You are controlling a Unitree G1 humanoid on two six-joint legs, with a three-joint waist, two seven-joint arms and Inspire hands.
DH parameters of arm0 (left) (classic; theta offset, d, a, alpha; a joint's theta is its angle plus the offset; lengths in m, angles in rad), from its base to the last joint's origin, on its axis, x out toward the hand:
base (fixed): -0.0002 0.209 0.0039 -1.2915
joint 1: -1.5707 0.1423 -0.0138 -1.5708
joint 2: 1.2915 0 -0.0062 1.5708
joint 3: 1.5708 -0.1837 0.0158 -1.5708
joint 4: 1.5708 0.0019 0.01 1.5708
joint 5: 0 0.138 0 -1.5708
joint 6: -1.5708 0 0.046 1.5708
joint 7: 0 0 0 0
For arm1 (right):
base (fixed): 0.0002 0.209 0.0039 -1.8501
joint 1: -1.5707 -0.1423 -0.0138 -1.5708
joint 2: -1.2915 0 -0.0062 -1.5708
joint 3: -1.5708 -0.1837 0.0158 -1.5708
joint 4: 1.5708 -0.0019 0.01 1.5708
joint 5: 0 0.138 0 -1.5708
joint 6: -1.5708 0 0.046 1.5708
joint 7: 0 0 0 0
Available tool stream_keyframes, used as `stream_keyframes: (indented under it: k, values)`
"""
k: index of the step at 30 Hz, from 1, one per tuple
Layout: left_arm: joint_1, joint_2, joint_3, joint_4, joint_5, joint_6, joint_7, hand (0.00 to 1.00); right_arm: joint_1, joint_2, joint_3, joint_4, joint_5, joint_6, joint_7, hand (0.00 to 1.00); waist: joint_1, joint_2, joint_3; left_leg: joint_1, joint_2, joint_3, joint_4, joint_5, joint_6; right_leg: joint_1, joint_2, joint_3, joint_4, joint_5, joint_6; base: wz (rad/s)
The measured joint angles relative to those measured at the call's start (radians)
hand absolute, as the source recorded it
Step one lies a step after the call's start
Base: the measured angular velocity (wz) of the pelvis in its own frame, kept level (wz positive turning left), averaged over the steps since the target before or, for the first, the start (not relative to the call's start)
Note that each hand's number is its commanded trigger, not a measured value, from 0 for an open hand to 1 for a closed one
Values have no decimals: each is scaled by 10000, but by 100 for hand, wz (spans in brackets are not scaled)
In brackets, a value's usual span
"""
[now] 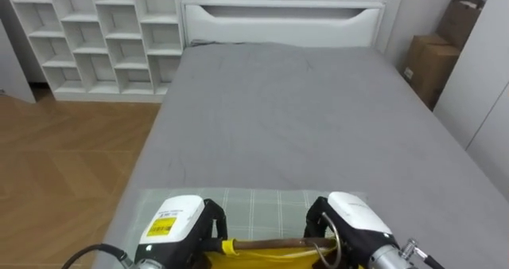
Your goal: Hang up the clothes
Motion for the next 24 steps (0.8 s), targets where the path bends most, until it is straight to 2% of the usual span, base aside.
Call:
stream_keyframes:
  k: [4, 5, 6, 8, 11, 14, 18, 21, 24]
  values:
    - [107, -6, 3, 6, -10, -47, -11, 100, 140, 109, -233, 115, 603, -1, 184, 100, -15, -25, 4, 19, 21, 105, -99, -1, 1, -7, 0, 91, -22, -19, 30, -11]
    - [110, -9, 4, 5, -9, -51, -31, 75, 183, 133, -265, 115, 659, 5, 217, 100, -19, -40, 10, 14, -4, 117, -103, -1, 1, -17, -4, 95, -32, -28, 44, -4]
    - [113, 0, 3, 5, -9, -52, -45, 0, 189, 133, -267, 115, 669, 5, 231, 100, -27, -47, 12, 13, -11, 121, -98, -1, 1, -20, -4, 97, -41, -30, 46, -4]
    - [114, 5, 3, 4, -9, -62, -70, 0, 201, 132, -275, 115, 675, 5, 260, 100, -35, -71, 3, 5, -19, 124, -98, -1, 1, -18, -2, 97, -84, -30, 46, 0]
    - [114, -17, 14, -3, -48, -148, -70, 0, 375, 138, -326, 118, 686, -2, 305, 100, -20, -150, -49, 26, -19, 136, -93, 0, 0, 8, 15, 76, -154, -22, 33, 3]
    - [115, -157, 63, -3, -268, -224, -54, 0, 632, 177, -510, 167, 783, 14, 490, 100, 16, -171, -62, 43, -9, 131, -97, 0, 0, 21, 3, 43, -142, -22, 34, 3]
    - [115, -324, 61, 0, -281, -235, -48, 0, 736, 192, -582, 305, 915, 28, 621, 100, -6, -225, -29, 54, 13, 146, -103, 0, 0, 19, -21, 56, -138, -24, 36, 0]
    - [115, -329, 60, 1, -295, -235, -49, 0, 769, 223, -638, 305, 982, 31, 680, 100, -27, -285, 15, 54, 11, 151, -109, 0, 0, 17, -21, 61, -140, -26, 39, 0]
    - [117, -327, 63, 2, -690, -233, -48, 0, 769, 224, -678, 305, 1108, 195, 708, 100, -21, -293, 21, 12, 12, 164, -128, -1, 1, -50, -19, 74, -127, -28, 43, -1]
